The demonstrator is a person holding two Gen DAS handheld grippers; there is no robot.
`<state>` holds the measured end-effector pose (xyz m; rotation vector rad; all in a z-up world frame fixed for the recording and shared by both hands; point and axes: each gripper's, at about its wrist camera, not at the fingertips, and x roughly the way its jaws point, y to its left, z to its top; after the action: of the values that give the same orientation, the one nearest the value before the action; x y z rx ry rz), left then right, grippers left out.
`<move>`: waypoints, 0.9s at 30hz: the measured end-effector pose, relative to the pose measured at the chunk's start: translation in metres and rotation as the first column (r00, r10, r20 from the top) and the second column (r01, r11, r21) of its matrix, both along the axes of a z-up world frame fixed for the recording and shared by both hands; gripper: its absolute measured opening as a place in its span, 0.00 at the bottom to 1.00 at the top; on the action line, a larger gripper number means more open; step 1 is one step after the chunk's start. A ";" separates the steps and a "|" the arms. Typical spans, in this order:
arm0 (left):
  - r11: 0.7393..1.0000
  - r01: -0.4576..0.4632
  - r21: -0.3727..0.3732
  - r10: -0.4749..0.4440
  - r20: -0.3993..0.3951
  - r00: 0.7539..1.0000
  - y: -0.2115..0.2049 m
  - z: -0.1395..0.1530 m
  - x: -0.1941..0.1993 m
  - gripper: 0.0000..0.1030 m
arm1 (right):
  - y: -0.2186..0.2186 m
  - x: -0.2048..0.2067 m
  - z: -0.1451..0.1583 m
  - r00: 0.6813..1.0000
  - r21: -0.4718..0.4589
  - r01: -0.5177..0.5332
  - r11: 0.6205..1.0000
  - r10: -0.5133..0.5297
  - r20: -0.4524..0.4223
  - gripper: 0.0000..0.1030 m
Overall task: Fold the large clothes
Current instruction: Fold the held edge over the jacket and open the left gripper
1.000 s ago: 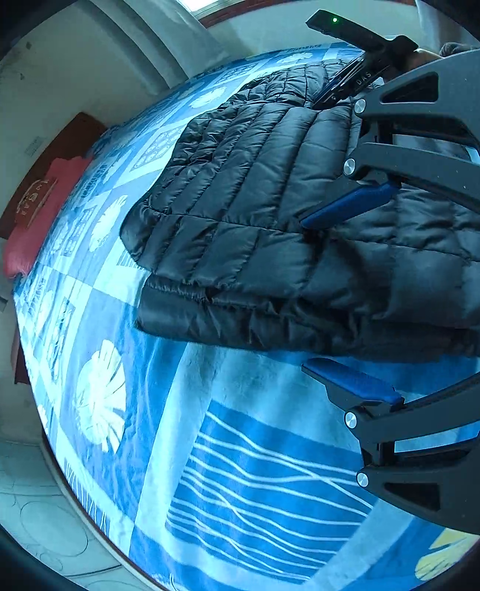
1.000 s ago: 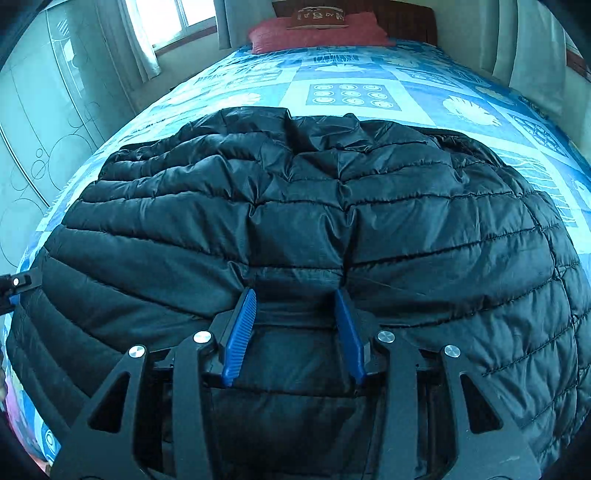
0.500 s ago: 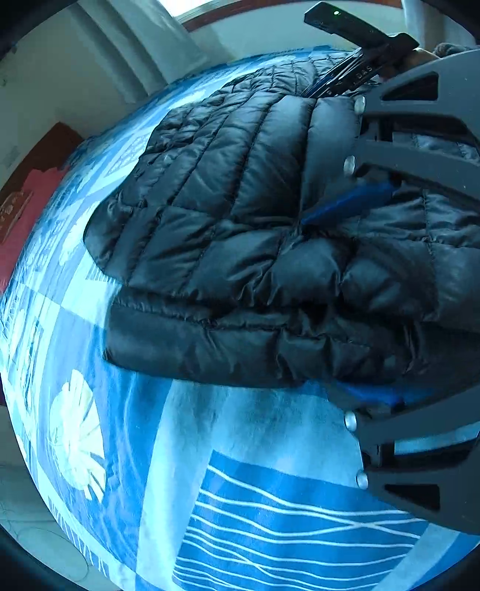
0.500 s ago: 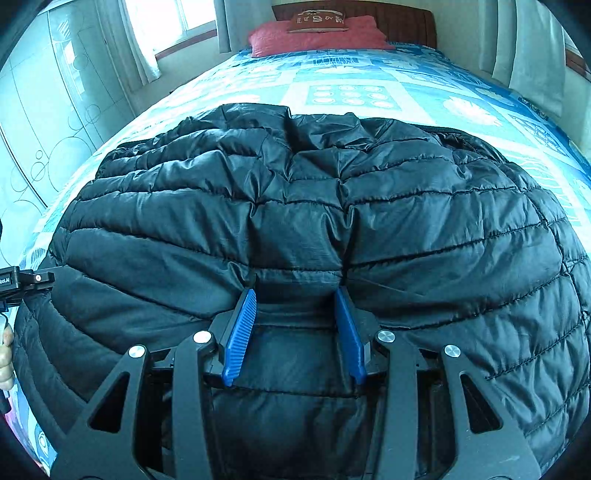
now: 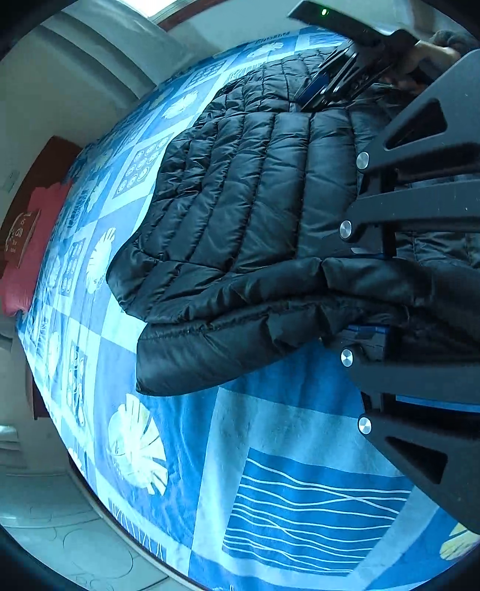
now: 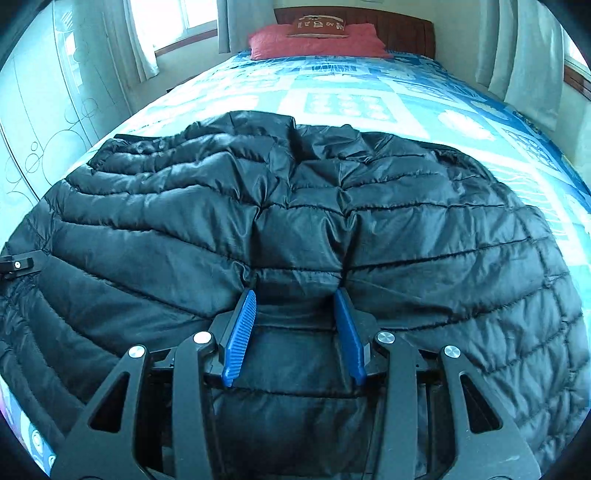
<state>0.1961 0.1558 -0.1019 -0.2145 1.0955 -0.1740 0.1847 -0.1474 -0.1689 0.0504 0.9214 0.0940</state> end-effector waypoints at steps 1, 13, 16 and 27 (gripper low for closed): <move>1.000 -0.006 0.007 0.006 0.006 1.000 -0.003 0.003 0.000 0.21 | -0.003 -0.004 0.006 1.000 0.007 0.007 1.000 -0.007 0.013 0.50; 0.996 0.076 0.044 -0.083 0.161 0.983 -0.075 0.084 -0.015 0.19 | -0.059 -0.051 0.047 0.990 0.012 0.101 0.995 -0.102 0.100 0.57; 0.988 0.134 0.074 -0.146 0.189 0.971 -0.116 0.096 -0.017 0.19 | -0.079 -0.063 0.056 0.984 0.020 0.129 0.991 -0.130 0.120 0.57; 0.941 0.256 0.222 -0.299 0.186 0.936 -0.253 0.076 -0.017 0.19 | -0.169 -0.093 0.068 0.949 0.061 0.278 0.959 -0.284 0.134 0.58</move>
<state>0.1788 -0.0977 -0.0263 0.1358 0.9131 -0.3351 0.0916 -0.3168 -0.1004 0.2104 0.7623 -0.1477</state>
